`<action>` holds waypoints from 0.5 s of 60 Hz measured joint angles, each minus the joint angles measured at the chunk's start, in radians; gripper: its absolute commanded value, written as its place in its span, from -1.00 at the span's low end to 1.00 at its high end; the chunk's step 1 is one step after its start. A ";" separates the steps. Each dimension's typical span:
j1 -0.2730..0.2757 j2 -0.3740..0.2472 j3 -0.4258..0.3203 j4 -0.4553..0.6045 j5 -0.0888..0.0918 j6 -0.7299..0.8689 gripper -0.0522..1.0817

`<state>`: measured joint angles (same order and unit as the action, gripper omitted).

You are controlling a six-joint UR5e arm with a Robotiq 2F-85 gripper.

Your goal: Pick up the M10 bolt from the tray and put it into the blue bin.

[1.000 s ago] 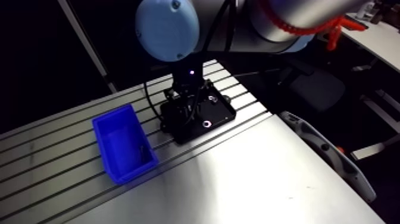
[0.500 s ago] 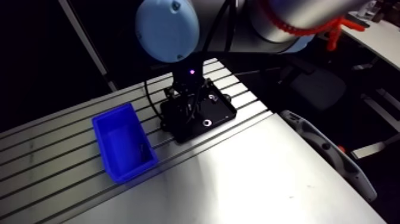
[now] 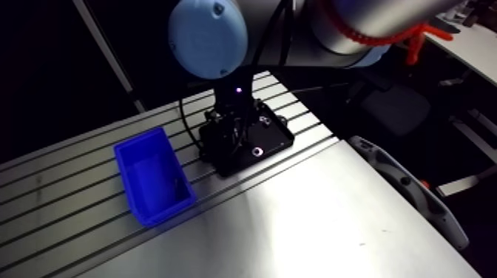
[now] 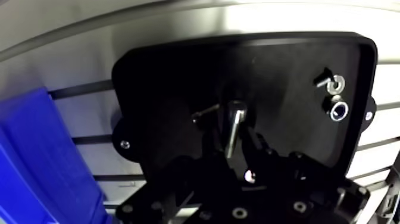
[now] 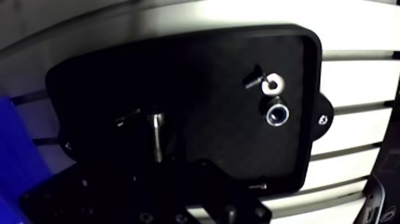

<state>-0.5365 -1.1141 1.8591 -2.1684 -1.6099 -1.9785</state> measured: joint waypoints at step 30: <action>0.000 0.003 -0.003 0.000 -0.007 -0.001 0.66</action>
<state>-0.5370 -1.1114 1.8564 -2.1684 -1.6170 -1.9797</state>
